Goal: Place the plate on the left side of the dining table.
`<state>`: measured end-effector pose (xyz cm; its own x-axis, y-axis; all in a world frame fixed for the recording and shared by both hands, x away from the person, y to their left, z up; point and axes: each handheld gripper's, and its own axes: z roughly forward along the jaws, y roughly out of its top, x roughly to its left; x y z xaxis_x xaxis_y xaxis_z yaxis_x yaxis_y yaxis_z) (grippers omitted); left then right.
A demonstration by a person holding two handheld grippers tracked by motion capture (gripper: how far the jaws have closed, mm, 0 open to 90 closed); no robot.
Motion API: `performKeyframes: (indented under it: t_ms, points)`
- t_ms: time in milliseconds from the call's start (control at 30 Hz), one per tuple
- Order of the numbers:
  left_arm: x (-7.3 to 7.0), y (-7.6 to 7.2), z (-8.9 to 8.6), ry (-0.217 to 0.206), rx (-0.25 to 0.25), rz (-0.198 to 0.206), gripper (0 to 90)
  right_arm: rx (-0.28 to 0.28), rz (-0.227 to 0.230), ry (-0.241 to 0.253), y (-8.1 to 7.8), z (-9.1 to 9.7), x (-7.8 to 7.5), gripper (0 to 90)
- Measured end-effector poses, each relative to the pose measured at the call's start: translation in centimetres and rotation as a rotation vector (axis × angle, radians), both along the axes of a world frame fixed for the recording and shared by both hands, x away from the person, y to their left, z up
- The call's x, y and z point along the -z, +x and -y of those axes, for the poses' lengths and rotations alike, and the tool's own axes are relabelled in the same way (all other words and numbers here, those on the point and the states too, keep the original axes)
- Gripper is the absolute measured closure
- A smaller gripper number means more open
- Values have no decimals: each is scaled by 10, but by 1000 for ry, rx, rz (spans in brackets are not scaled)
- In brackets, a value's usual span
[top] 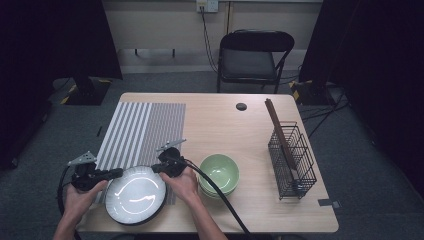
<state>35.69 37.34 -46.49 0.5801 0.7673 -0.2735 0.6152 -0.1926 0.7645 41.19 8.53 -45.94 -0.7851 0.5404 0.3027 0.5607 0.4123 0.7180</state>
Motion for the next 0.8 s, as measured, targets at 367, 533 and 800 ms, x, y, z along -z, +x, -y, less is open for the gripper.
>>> performKeyframes:
  t_ms: [367, 533, 800]
  points:
    - [-4, 1, 0, 5, -6, 20, 871, 0, 17, -5, 2, -2, -4, 881]
    - [-5, 3, -2, -8, -7, 31, 874, 7, 29, 0, 4, -2, -6, 880]
    - [-9, 8, -3, -15, -25, 50, 873, 7, 46, -2, 8, -4, -11, 881]
